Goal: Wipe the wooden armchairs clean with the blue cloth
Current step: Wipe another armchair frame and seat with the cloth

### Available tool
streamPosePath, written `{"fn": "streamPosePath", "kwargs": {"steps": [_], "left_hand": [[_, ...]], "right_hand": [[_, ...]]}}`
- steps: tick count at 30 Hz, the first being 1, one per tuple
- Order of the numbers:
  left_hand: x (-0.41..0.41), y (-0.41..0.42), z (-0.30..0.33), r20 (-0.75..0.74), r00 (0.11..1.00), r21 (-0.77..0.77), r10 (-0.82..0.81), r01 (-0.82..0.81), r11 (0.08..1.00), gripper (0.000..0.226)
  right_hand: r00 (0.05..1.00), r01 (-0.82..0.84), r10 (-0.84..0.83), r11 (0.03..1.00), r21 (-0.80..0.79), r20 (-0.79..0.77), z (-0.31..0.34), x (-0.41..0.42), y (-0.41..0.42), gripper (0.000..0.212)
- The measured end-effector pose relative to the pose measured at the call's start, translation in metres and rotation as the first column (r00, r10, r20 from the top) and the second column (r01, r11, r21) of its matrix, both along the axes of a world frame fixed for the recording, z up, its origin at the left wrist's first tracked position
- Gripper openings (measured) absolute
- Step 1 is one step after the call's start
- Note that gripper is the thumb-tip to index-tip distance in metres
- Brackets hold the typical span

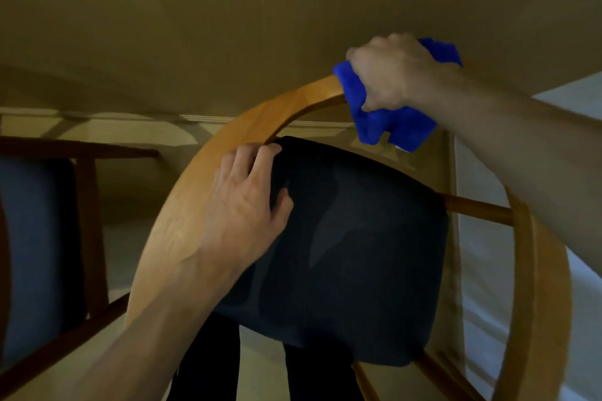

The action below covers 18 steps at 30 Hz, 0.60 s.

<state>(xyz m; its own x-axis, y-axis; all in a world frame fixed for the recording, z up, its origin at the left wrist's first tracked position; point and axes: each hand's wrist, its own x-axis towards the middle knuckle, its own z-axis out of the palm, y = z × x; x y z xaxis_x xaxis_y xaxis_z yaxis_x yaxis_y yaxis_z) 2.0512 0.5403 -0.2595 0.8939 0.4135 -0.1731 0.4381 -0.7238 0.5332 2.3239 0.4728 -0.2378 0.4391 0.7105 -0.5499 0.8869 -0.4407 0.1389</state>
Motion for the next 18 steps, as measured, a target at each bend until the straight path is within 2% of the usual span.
{"fn": "streamPosePath", "kwargs": {"steps": [4,7,13,15,18], "left_hand": [[-0.024,0.019,0.003,-0.013,0.998,0.03,0.062,-0.061,0.998,0.056],[-0.049,0.032,0.005,0.002,0.994,0.038,0.109,-0.109,0.993,0.056],[-0.109,0.05,0.004,-0.075,0.973,0.017,0.218,-0.218,0.976,0.062],[-0.129,0.052,0.002,-0.12,0.972,0.004,0.203,-0.204,0.979,0.066],[-0.16,0.051,0.0,-0.165,0.971,-0.042,0.174,-0.184,0.982,0.074]], "right_hand": [[0.992,-0.109,0.117,0.986,0.123,-0.056,-0.022,-0.044,0.04,0.03],[0.964,-0.171,0.208,0.963,0.21,-0.168,-0.037,-0.084,0.067,0.038],[0.857,-0.485,0.511,0.844,0.227,-0.069,-0.038,-0.148,0.082,0.059],[0.796,-0.584,0.604,0.783,0.215,-0.038,-0.036,-0.175,0.086,0.059],[0.747,-0.64,0.663,0.737,0.218,-0.049,-0.035,-0.213,0.088,0.054]]}}
